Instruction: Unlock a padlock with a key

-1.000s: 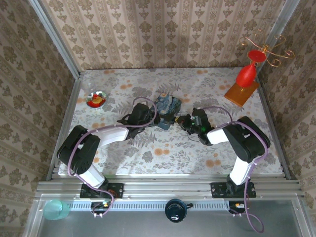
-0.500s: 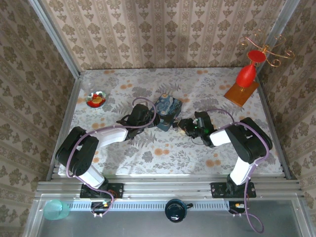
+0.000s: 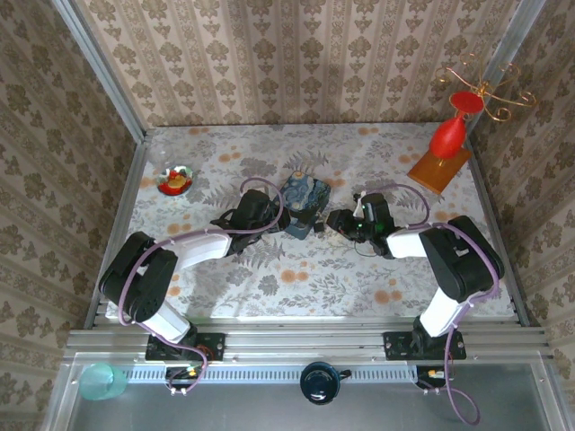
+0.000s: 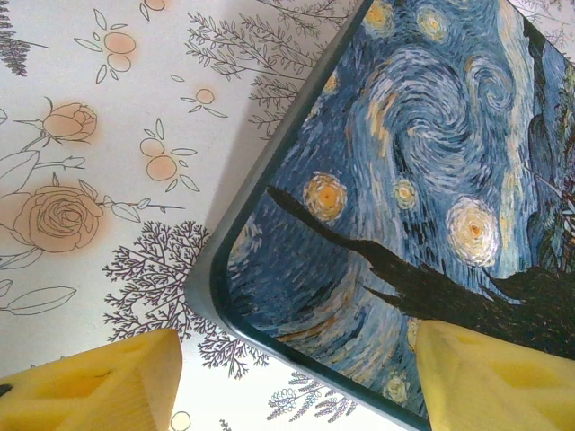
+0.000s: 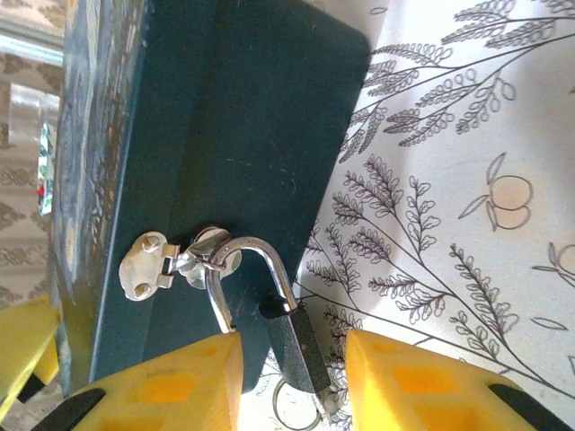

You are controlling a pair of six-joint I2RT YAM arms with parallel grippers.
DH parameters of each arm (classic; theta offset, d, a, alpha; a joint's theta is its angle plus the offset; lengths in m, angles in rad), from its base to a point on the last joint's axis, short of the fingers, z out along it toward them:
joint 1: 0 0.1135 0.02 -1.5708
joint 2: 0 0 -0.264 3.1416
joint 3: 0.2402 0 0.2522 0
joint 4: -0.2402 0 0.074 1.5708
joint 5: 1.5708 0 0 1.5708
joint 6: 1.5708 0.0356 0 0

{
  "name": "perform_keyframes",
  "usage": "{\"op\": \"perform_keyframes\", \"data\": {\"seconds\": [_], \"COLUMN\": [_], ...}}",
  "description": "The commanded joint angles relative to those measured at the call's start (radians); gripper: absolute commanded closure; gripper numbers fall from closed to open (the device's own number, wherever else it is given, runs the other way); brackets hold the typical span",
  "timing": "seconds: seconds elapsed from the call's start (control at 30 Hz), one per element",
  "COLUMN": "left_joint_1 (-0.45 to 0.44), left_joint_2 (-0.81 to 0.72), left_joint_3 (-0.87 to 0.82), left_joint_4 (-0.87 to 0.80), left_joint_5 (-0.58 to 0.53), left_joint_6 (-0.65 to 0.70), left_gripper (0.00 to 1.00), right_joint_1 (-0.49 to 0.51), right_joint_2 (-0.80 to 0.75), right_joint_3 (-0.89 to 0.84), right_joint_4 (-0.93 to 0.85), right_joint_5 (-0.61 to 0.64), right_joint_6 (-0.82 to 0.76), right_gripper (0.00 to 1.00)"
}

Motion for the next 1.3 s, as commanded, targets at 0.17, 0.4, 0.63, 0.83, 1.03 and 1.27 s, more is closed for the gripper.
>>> {"op": "perform_keyframes", "data": {"seconds": [0.17,0.4,0.63,0.83,1.03,1.27], "left_joint_1": [0.009,0.01,0.012,0.012,0.012,0.011], "left_joint_2": [0.016,0.014,0.008,0.008,0.007,0.006], "left_joint_3": [-0.038,-0.034,-0.037,-0.037,-0.038,-0.035], "left_joint_4": [-0.163,-0.164,-0.165,-0.162,-0.161,-0.159], "left_joint_5": [0.008,0.011,0.008,0.01,0.01,0.02], "left_joint_6": [0.029,0.031,0.029,0.027,0.027,0.023], "left_gripper": [0.31,0.31,0.31,0.31,0.31,0.31], "right_joint_1": [0.077,0.127,0.157,0.158,0.158,0.158], "right_joint_2": [0.042,0.09,0.117,0.073,0.03,0.022], "right_joint_3": [0.09,0.17,0.196,0.148,0.095,0.036], "right_joint_4": [-0.213,-0.391,-0.384,-0.308,-0.217,-0.037], "right_joint_5": [0.081,0.261,0.243,0.218,0.211,0.205], "right_joint_6": [-0.209,-0.243,-0.22,-0.148,-0.041,0.104], "right_gripper": [0.62,0.61,0.67,0.86,0.99,1.0]}}
